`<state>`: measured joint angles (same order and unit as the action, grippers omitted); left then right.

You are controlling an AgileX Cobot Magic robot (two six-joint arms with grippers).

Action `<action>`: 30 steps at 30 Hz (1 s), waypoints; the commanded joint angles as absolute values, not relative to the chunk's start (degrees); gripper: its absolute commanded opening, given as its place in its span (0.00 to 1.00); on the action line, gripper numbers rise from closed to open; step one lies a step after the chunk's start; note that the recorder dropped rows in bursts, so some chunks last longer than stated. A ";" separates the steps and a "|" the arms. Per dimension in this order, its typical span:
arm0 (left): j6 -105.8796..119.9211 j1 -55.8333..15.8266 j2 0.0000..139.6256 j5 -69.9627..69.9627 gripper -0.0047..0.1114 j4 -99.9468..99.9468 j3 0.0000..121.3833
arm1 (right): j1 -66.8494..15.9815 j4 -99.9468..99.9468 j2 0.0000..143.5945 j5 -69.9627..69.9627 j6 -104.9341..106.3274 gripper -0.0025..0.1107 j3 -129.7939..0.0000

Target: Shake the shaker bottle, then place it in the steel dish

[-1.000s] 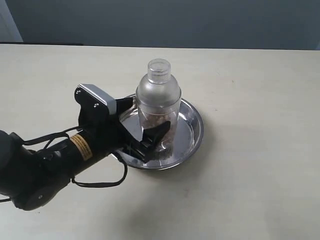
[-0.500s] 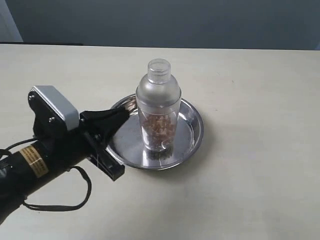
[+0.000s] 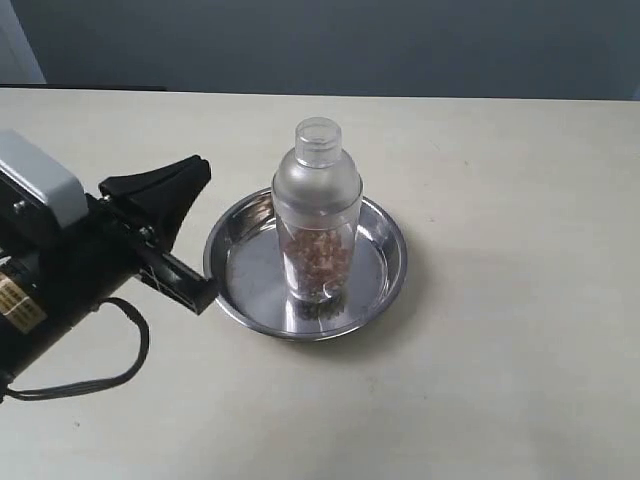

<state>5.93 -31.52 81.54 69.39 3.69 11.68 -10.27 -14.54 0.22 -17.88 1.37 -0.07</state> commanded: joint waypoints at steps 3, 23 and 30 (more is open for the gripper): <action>6.62 -31.54 74.15 61.50 0.05 18.24 11.37 | -10.39 -14.45 0.00 -17.55 1.49 0.02 0.00; -37.51 -7.09 25.59 12.75 0.05 -37.45 11.03 | -10.39 -14.96 0.00 -17.55 1.49 0.02 0.00; -45.33 -2.80 15.68 11.08 0.05 -40.60 5.90 | -10.39 -14.96 0.00 -17.55 1.49 0.02 0.00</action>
<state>-42.30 -3.99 19.37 12.04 -39.35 8.08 -10.27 -14.75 0.22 -17.88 1.37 -0.07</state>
